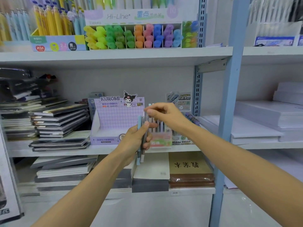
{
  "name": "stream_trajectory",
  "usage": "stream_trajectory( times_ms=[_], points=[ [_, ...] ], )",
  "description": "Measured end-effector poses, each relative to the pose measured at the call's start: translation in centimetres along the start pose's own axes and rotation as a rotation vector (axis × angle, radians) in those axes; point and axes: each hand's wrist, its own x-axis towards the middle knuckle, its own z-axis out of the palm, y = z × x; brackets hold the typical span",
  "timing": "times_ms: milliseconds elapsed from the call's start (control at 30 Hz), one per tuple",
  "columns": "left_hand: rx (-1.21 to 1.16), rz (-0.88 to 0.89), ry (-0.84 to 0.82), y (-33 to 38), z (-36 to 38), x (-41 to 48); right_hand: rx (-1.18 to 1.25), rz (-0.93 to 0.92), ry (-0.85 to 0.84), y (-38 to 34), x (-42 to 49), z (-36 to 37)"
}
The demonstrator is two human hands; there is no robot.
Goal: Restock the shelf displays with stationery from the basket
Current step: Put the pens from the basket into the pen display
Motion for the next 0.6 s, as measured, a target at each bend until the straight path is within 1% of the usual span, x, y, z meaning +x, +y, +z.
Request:
stream_trajectory(
  times_ms=[33, 100, 233, 300, 367, 433, 500, 533, 600],
  points=[
    [0.014, 0.008, 0.001, 0.2, 0.2, -0.1, 0.016, -0.004, -0.014, -0.2, -0.2, -0.1],
    [0.006, 0.024, 0.02, 0.4, 0.2, -0.5, 0.09, 0.001, 0.036, -0.5, -0.5, -0.7],
    [-0.049, -0.051, 0.106, 1.0, -0.1, -1.1, 0.248, 0.027, 0.254, -0.6, -1.0, -2.8],
    [-0.141, -0.087, 0.186, 1.2, -0.3, -1.2, 0.278, 0.025, 0.362, -0.5, -1.3, -3.9],
    [-0.235, -0.063, 0.259, 1.6, -0.5, -1.3, 0.318, 0.034, 0.418, -0.2, -1.9, -4.5],
    [-0.266, 0.0, 0.321, 2.1, -0.4, -1.5, 0.357, 0.047, 0.415, 0.1, -2.6, -4.7],
    [-0.306, 0.054, 0.385, 2.5, 0.0, -1.6, 0.405, 0.085, 0.369, 0.4, -3.2, -4.5],
    [-0.342, 0.078, 0.42, 2.7, 0.2, -1.6, 0.416, 0.115, 0.327, 0.6, -3.6, -4.4],
    [-0.412, 0.136, 0.47, 3.1, 0.3, -1.7, 0.388, 0.182, 0.19, 0.9, -4.3, -4.2]
  ],
)
